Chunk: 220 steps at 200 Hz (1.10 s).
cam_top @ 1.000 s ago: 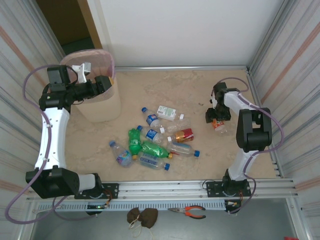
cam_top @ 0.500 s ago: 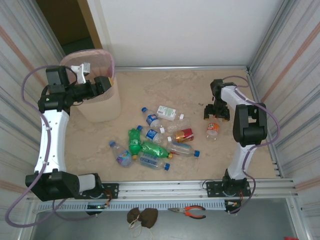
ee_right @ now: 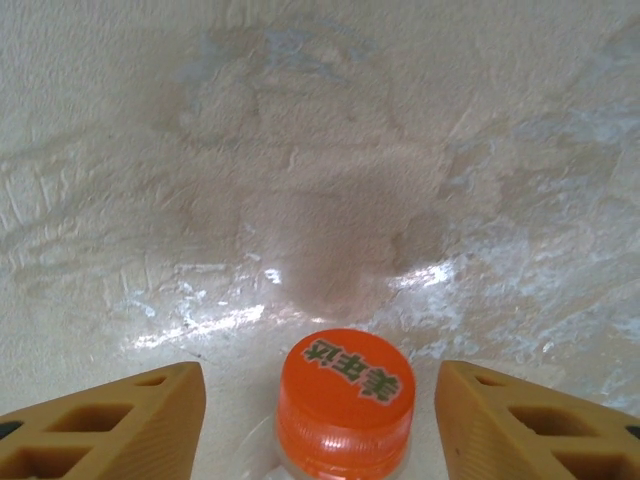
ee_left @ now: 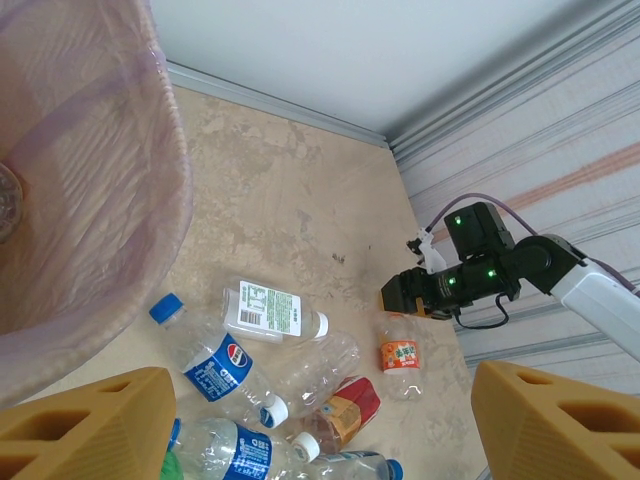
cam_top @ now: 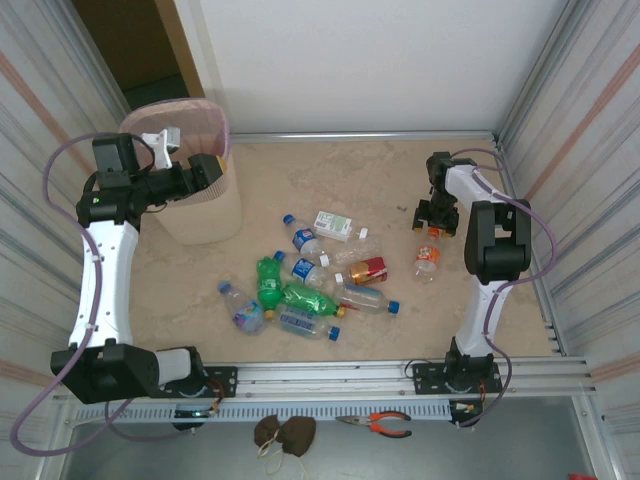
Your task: Put the plastic bottles in the bin
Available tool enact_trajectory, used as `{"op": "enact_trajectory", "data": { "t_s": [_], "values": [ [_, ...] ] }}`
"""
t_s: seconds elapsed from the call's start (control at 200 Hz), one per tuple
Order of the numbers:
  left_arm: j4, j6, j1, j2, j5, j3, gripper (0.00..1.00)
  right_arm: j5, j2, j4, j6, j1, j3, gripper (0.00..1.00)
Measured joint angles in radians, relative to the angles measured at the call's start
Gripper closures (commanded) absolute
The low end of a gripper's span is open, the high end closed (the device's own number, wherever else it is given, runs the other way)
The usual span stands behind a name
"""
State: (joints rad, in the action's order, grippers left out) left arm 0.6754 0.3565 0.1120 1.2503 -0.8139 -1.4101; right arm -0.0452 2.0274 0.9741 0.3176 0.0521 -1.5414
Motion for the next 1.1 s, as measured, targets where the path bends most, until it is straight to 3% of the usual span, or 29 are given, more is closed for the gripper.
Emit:
{"op": "enact_trajectory", "data": {
  "t_s": [0.616,0.872,1.102],
  "values": [
    [-0.001,0.003,0.000,-0.009,0.003,0.019,0.23,0.023,0.033,-0.032,0.015,-0.007,0.000,0.73],
    [-0.029,0.008,-0.009,-0.024,0.003,0.036,0.23,0.023,-0.032,-0.032,0.015,-0.006,0.001,0.76],
    [-0.090,0.008,-0.107,-0.034,0.013,0.061,0.22,0.074,-0.211,-0.056,0.017,-0.002,0.006,0.77]
  ]
}}
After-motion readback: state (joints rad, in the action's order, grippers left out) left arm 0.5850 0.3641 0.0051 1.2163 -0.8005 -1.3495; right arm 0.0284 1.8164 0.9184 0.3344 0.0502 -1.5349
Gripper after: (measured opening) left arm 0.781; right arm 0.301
